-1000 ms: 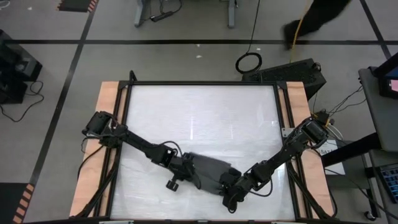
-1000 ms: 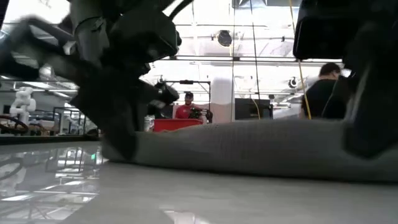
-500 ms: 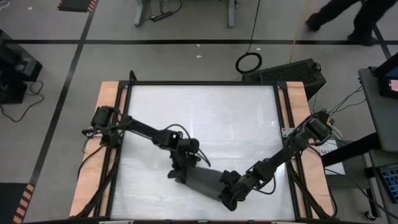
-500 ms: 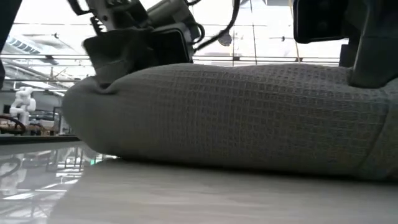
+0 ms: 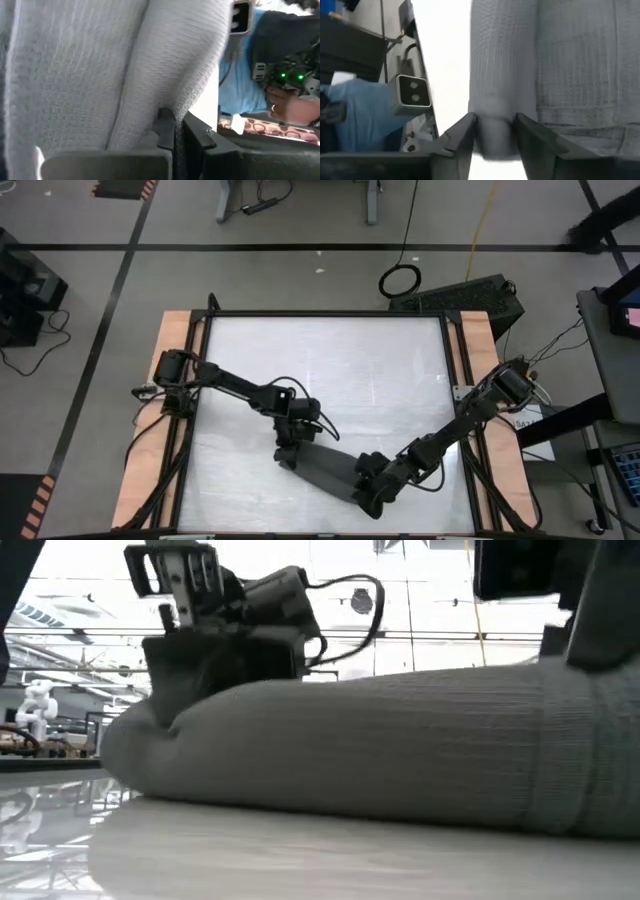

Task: Roll towel
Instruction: Roll the dark gray towel

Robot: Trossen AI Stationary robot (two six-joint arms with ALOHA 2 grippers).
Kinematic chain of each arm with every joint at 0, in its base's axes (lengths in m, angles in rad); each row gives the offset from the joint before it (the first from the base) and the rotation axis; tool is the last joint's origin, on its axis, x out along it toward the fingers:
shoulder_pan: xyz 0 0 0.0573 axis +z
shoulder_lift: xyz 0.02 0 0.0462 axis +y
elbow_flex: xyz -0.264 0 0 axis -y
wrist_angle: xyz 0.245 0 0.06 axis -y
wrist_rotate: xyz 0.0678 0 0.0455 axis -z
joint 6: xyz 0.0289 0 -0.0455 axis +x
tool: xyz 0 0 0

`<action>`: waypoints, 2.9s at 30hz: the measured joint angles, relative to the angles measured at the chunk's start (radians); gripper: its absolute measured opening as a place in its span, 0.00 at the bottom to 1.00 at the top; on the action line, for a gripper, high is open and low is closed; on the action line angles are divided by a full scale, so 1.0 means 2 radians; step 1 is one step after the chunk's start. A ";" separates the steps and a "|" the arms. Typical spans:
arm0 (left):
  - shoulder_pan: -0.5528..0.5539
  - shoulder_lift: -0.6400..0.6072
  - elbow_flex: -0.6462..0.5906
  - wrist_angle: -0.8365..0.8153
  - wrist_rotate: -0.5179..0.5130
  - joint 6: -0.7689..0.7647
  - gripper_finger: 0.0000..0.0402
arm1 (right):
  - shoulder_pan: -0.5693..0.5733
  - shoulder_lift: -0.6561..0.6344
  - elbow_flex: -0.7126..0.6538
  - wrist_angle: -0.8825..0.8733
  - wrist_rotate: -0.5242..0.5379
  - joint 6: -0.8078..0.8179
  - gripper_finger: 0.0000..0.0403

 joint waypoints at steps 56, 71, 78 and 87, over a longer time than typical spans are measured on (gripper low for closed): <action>0.085 0.029 0.000 0.056 0.106 0.015 0.14 | -0.040 0.011 -0.016 -0.117 0.120 -0.296 0.57; 0.077 -0.061 0.003 0.047 0.018 0.085 0.48 | -0.082 0.009 -0.028 -0.109 0.011 -0.250 0.03; 0.011 -0.117 0.004 0.045 -0.119 0.203 0.51 | -0.107 0.010 -0.029 -0.077 -0.066 -0.229 0.04; -0.078 -0.118 0.003 0.041 -0.231 0.258 0.51 | -0.145 0.012 -0.030 -0.039 -0.171 -0.186 0.02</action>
